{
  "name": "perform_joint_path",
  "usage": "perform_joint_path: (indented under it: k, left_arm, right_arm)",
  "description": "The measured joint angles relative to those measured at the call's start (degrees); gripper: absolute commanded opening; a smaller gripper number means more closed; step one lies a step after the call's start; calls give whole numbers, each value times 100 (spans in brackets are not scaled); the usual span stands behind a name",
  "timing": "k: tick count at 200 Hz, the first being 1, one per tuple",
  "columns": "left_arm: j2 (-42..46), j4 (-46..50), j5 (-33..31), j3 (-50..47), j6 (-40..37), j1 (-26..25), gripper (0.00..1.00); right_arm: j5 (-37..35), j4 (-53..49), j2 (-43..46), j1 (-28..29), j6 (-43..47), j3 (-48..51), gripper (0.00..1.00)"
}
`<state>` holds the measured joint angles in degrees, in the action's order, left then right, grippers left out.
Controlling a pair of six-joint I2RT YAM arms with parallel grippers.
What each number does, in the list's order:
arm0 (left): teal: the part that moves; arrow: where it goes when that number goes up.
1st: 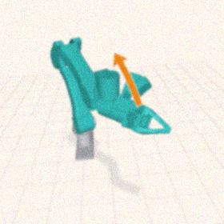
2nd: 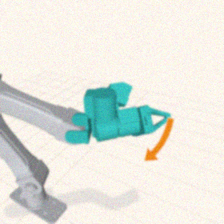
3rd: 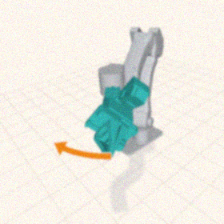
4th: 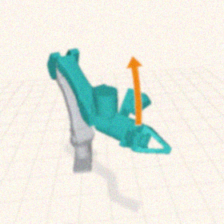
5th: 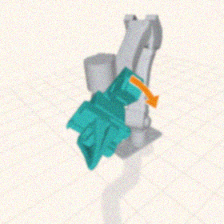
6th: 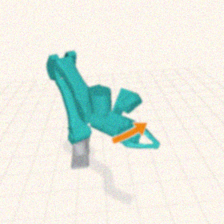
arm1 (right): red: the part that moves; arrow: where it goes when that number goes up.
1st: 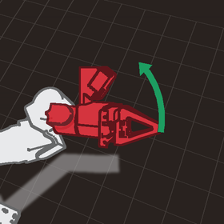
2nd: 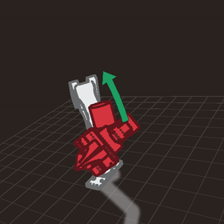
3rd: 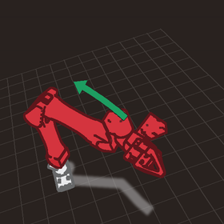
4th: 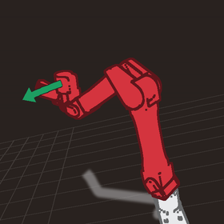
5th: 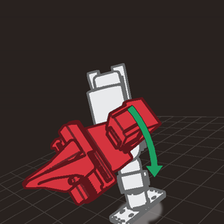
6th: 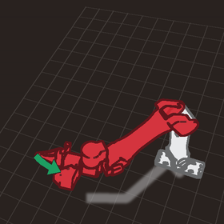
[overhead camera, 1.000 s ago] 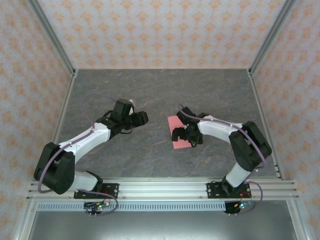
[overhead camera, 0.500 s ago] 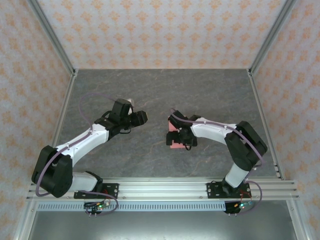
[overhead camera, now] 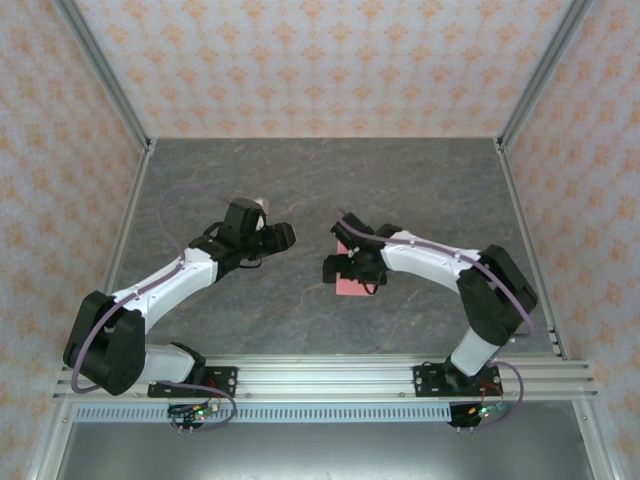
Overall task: Fold a paper plane with a square sheet of paper (fold left side to right side)
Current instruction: Rotate the square sheet of paper at the center of the table, then fold the triangle a second time at the center of the table.
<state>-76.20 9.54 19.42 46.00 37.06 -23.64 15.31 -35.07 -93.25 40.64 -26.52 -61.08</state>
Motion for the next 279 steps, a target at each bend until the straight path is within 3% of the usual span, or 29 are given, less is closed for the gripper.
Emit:
perform_joint_path:
  k: [45, 75, 105, 138, 195, 232, 279]
  left_arm:
    - [-2, -400, 439, -310, 66, -101, 60]
    - [0, -627, 481, -437, 63, -356, 64]
    - [144, -726, 466, -455, 63, -490, 67]
    - [55, -1036, 577, -455, 166, -586, 63]
    - [-1694, -1519, 1027, 284, 452, -1425, 46]
    - [-2603, -1716, 1185, 866, 621, -1447, 41]
    - [-3060, -1700, 1189, 1248, 616, -1447, 38]
  right_arm:
    - [807, 883, 417, -1615, 820, 92, 96]
    - [1287, 1432, -9, -2149, 1126, 70, 93]
    - [1453, 1480, -638, -2190, 1209, -210, 91]
    - [1419, 1478, -949, -2181, 1154, -374, 90]
    - [1257, 1392, -968, -2181, 1069, -374, 90]
    - [1167, 1274, -962, -2181, 1069, -374, 90]
    - [1152, 1187, -691, -2181, 1025, -295, 90]
